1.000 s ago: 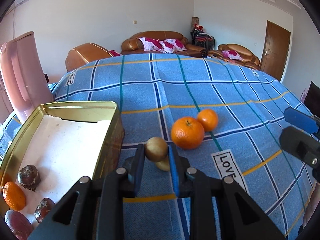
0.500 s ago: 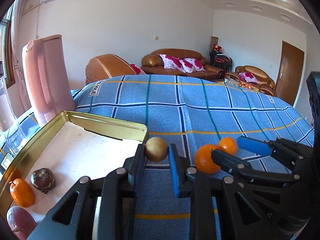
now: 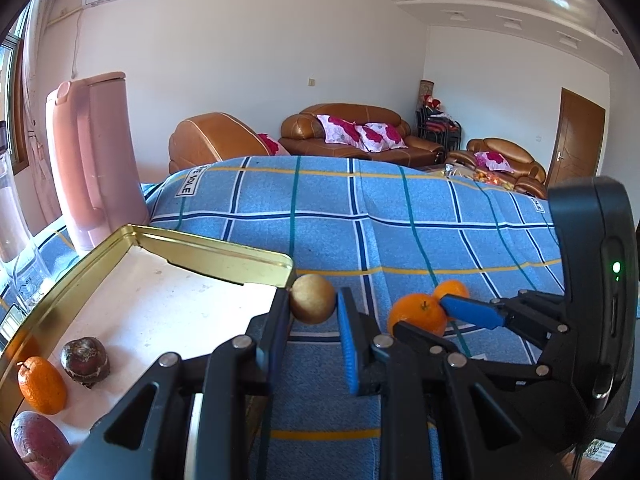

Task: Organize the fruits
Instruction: 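Lift the tan fruit with the left tool while the right tool grasps an orange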

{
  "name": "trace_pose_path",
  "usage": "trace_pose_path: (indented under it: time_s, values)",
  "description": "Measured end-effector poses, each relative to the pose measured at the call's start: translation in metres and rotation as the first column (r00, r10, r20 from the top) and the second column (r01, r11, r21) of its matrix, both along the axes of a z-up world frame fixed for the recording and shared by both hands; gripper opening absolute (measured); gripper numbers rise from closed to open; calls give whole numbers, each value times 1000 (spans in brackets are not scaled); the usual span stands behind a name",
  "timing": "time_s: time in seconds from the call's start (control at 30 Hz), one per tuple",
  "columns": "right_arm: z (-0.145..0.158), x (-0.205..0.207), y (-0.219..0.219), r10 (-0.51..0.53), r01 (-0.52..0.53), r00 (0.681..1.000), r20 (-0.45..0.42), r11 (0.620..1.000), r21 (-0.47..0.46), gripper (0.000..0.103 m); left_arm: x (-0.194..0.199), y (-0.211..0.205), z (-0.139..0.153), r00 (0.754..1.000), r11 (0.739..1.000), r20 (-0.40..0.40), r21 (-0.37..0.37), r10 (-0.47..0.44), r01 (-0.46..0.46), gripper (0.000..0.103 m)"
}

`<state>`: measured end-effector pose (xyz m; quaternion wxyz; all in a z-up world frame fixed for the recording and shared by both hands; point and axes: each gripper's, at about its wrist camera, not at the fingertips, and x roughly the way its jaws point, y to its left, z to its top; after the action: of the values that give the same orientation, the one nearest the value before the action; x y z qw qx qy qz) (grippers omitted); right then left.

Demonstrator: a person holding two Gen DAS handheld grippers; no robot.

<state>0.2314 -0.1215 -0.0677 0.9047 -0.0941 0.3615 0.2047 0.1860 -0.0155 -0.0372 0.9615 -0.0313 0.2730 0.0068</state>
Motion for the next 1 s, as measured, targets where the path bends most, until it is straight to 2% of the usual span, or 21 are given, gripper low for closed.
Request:
trace_pose_path:
  time_s: [0.07, 0.17, 0.23, 0.33, 0.37, 0.4, 0.47, 0.67, 0.8, 1.0]
  values:
    - [4, -3, -2, -3, 3, 1000, 24, 1000, 14, 42, -2, -1, 1, 1000, 1000, 12, -3, -14, 14, 25]
    - [9, -12, -4, 1, -3, 998, 68, 1000, 27, 22, -3, -1, 2, 1000, 1000, 22, -7, -20, 20, 25]
    - [9, -12, -2, 12, -13, 998, 63, 1000, 23, 21, -3, -1, 3, 1000, 1000, 19, -3, -20, 20, 25]
    - [9, -12, 0, 23, -24, 998, 65, 1000, 14, 22, -1, -1, 1, 1000, 1000, 11, -3, -17, 17, 25]
    - [9, -12, 1, 32, -33, 998, 62, 999, 14, 32, 1, -1, 1, 1000, 1000, 4, -1, -19, 19, 25]
    - [8, -11, 2, 34, -35, 998, 56, 999, 12, 47, 2, -1, 0, 1000, 1000, -3, -5, -20, 20, 25]
    - [6, -7, 2, 19, -19, 999, 35, 1000, -1, 53, 8, 0, -2, 999, 999, -28, -24, -25, 24, 25]
    - [-5, 4, 4, 11, -11, 999, -44, 1000, -19, 53, 19, 2, -8, 997, 997, -69, -75, -36, 30, 25]
    - [-3, 2, 1, 18, -18, 999, -35, 1000, 0, 51, 20, 1, -9, 997, 996, -69, -79, -42, 37, 25]
    - [8, -9, -5, 7, -8, 999, 43, 999, 34, 49, 14, 2, -6, 998, 995, -38, -87, -47, 44, 25]
